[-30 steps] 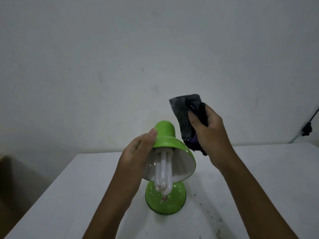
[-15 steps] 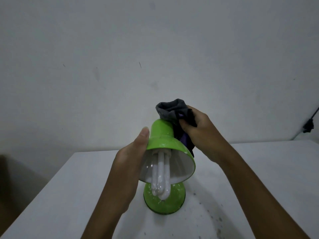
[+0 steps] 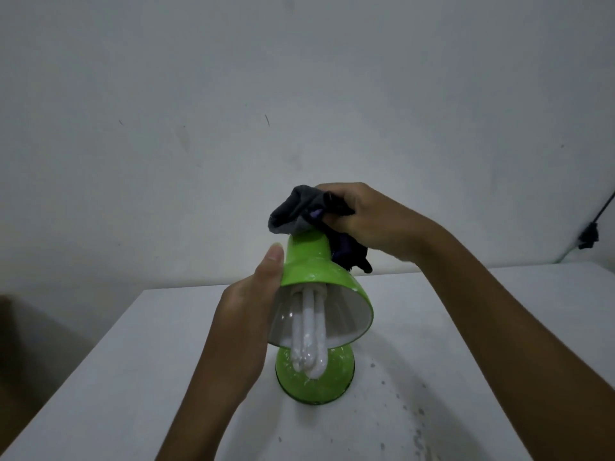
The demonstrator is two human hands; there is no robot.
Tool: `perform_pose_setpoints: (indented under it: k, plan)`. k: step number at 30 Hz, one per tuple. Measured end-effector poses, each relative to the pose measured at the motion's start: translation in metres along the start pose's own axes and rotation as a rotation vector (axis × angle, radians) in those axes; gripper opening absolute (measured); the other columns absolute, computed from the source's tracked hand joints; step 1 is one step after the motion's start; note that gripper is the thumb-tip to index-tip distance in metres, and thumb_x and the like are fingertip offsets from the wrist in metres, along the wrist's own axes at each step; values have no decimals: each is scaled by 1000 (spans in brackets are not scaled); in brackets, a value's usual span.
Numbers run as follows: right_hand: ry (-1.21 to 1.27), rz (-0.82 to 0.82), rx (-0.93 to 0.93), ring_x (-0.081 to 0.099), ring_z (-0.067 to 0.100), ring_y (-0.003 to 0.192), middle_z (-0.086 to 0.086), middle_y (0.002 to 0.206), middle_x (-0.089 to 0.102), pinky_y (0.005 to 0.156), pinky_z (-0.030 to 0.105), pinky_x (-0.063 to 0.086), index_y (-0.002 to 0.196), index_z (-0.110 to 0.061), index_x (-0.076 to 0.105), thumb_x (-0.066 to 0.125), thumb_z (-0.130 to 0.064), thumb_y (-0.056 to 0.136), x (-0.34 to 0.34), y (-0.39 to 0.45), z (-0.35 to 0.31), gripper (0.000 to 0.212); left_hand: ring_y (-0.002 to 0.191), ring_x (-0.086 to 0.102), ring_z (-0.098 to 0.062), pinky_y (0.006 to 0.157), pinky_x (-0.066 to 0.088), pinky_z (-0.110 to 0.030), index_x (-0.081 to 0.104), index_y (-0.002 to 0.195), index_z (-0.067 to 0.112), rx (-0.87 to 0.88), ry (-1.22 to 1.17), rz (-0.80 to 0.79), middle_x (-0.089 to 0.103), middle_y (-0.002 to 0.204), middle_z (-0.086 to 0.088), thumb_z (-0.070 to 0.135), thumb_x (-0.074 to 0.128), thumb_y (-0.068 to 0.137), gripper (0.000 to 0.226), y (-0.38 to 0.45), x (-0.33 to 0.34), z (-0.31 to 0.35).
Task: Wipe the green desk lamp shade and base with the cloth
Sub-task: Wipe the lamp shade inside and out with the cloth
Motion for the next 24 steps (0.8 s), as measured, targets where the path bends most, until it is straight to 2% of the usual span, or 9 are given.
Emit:
perform_pose_setpoints:
  k: [2, 4, 7, 9, 12, 14, 16, 21, 24]
  plan:
    - [-47, 86, -56, 66, 6, 93, -2, 99, 72, 77, 19, 53, 107, -15, 68, 46, 6, 97, 2, -14, 0, 32, 87, 63, -37, 96, 45, -61, 60, 98, -4, 9, 4, -3, 64, 94, -30, 88, 56, 54, 101, 0, 1, -2]
    - [-15, 177, -61, 68, 11, 97, -3, 102, 73, 79, 22, 55, 108, -23, 68, 46, 4, 98, 4, -25, 8, 37, 84, 60, -30, 95, 44, -64, 58, 99, -7, 6, 20, -12, 63, 88, -21, 93, 56, 51, 110, 1, 0, -5]
    - [156, 300, -27, 66, 17, 109, 0, 111, 72, 98, 38, 53, 111, -27, 67, 46, 1, 99, 6, -32, 29, 38, 89, 67, -33, 96, 46, -62, 64, 93, -2, -8, 11, 0, 63, 97, -32, 84, 54, 59, 93, 0, -3, -6]
    - [125, 335, -20, 65, 15, 111, 0, 113, 72, 101, 42, 50, 113, -28, 67, 46, 1, 99, 6, -31, 31, 38, 100, 65, -43, 96, 47, -61, 66, 92, 1, -4, 7, 17, 64, 102, -31, 83, 56, 58, 89, 0, -4, -5]
    - [-90, 292, -116, 65, 9, 106, -1, 109, 72, 93, 29, 53, 114, -23, 68, 45, 11, 91, 7, -25, 8, 47, 102, 59, -47, 96, 46, -63, 62, 97, -3, 0, 21, 9, 60, 100, -34, 93, 56, 51, 106, -1, -2, -4]
    - [-170, 225, -200, 62, 5, 110, -2, 113, 71, 92, 17, 49, 117, -17, 68, 41, 23, 78, 13, -26, -7, 62, 103, 61, -44, 96, 47, -62, 64, 95, 1, 6, 9, 11, 60, 103, -32, 88, 55, 56, 96, 0, -2, -3]
    - [-212, 220, -244, 60, 4, 116, -3, 119, 68, 97, 14, 45, 121, -12, 67, 38, 26, 70, 16, -29, -7, 70, 103, 60, -44, 95, 47, -60, 65, 95, 0, 4, 1, 7, 61, 103, -32, 83, 53, 59, 90, 0, -1, -3]
    - [59, 505, -127, 64, 7, 113, -5, 116, 71, 97, 29, 52, 122, -16, 67, 46, 20, 84, 17, -53, 33, 56, 99, 59, -49, 93, 46, -62, 63, 98, -5, 14, 39, -7, 59, 98, -35, 94, 54, 51, 110, 1, 0, -4]
    - [216, 512, -63, 66, 7, 108, -8, 109, 72, 92, 25, 53, 117, -26, 67, 50, 8, 94, 19, -54, 42, 44, 104, 61, -45, 96, 47, -61, 65, 96, -1, 14, 22, 12, 61, 103, -32, 86, 56, 55, 96, 1, -1, -5]
Point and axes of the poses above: each hand's wrist, its own y-axis towards the middle knuckle, its own x-axis out of the palm, z = x × y, the point moved 6 cm from there along y, towards the middle knuckle
